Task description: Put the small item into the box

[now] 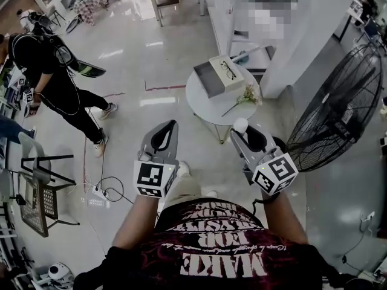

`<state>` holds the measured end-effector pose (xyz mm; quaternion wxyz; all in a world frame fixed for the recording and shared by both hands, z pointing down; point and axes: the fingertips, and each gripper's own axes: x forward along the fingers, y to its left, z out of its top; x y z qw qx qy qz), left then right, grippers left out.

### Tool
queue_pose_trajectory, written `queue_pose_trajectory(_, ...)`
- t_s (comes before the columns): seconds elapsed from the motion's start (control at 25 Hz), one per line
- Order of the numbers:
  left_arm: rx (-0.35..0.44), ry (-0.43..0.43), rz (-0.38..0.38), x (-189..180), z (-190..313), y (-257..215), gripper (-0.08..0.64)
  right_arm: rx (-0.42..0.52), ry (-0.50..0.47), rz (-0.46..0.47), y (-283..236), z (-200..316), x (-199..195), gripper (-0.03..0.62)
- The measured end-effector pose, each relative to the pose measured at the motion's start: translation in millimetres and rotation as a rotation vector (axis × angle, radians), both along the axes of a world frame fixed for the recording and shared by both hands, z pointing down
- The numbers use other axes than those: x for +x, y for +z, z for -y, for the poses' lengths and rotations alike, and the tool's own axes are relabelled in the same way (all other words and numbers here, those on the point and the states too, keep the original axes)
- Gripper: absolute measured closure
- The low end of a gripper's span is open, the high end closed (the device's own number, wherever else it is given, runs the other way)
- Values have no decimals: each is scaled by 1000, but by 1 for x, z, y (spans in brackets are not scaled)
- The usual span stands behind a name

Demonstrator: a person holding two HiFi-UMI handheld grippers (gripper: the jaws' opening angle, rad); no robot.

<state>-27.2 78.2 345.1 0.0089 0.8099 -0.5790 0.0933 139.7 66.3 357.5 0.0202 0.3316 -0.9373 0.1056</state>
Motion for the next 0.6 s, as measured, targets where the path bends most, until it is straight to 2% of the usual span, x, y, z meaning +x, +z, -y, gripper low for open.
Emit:
queue_pose_trajectory(0.08, 13, 6, 5, -3, 9, -4, 558, 1, 6, 4, 0, 8, -3, 425)
queue_pose_trajectory(0.36, -13, 36, -7, -18, 49, 2, 558, -2, 38, 5, 3, 42, -18, 425)
queue_pose_trajectory(0.6, 9, 74, -5, -35, 94, 1, 558, -16, 70, 0, 6, 81, -37, 425)
